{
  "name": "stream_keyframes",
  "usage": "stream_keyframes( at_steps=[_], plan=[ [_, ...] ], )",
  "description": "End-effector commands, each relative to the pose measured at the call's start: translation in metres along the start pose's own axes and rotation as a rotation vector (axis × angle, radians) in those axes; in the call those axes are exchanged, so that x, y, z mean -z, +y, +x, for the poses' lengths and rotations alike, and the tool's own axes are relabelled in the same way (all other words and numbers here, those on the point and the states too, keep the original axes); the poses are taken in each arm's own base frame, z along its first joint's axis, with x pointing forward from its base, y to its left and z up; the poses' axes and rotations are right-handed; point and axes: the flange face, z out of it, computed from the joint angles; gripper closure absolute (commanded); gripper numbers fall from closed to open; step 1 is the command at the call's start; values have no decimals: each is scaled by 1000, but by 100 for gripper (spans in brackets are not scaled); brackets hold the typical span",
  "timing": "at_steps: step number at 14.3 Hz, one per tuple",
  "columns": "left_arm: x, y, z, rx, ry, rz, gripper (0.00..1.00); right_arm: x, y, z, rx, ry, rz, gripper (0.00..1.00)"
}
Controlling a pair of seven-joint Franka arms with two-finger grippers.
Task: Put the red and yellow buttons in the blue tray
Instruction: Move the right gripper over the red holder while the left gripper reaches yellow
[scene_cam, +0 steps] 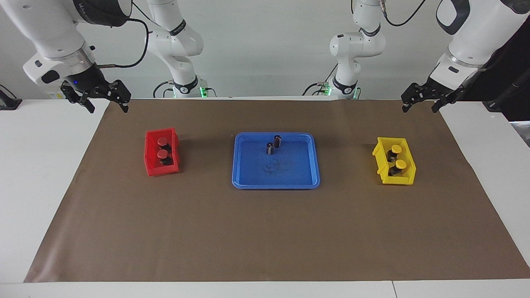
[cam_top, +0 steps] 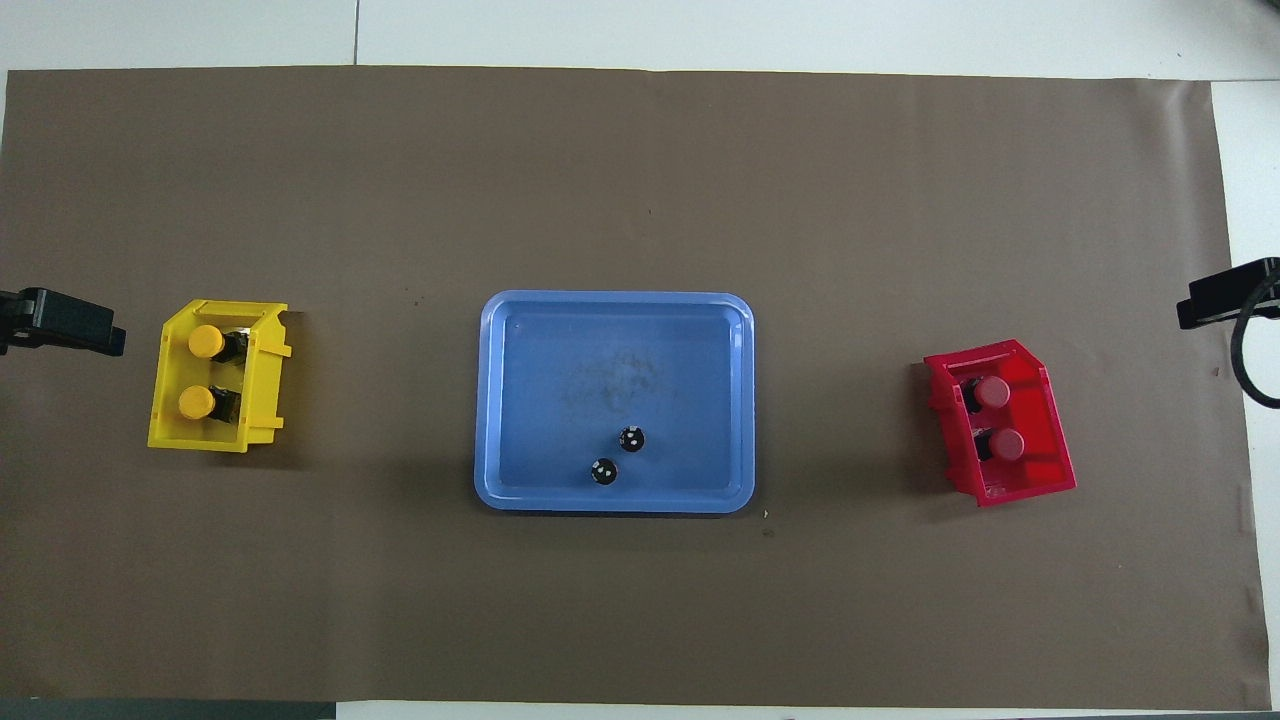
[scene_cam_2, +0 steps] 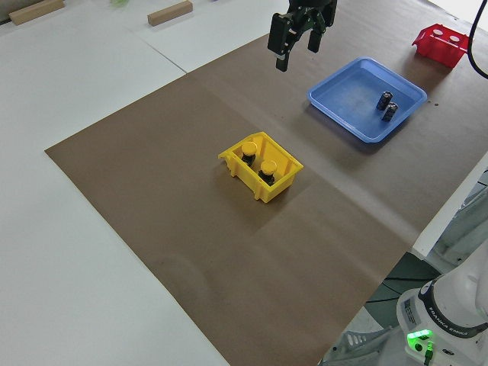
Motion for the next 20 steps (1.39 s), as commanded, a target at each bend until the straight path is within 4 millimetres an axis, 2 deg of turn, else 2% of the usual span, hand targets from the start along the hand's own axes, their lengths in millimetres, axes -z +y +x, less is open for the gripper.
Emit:
stream_keyframes(
  at_steps=[1, 7, 9, 12, 15, 17, 18, 20],
  plan=[
    [2, -3, -2, 1, -9, -11, 0, 2, -2, -2, -7, 6, 7, 0],
    [2, -2, -2, -2, -9, -11, 0, -4, -2, -4, -11, -2, 10, 0],
    [2, 6, -2, -11, -12, -9, 0, -6, -4, -5, -6, -6, 9, 0],
    [-1, -3, -4, -6, -15, -8, 0, -4, -15, -2, 20, -3, -6, 0],
    [-34, -10, -12, -23, 24, 5, 0, -8, -19, 5, 6, 8, -8, 0],
    [-50, -12, -8, -34, 19, 6, 0, -28, -56, 23, 56, 6, -30, 0],
    [-58, -15, -6, -51, 16, 5, 0, -36, -64, 28, 48, 27, -25, 0],
    [-80, -28, -4, -33, 18, 4, 0, -79, -70, 38, 47, 37, -15, 0]
  ],
)
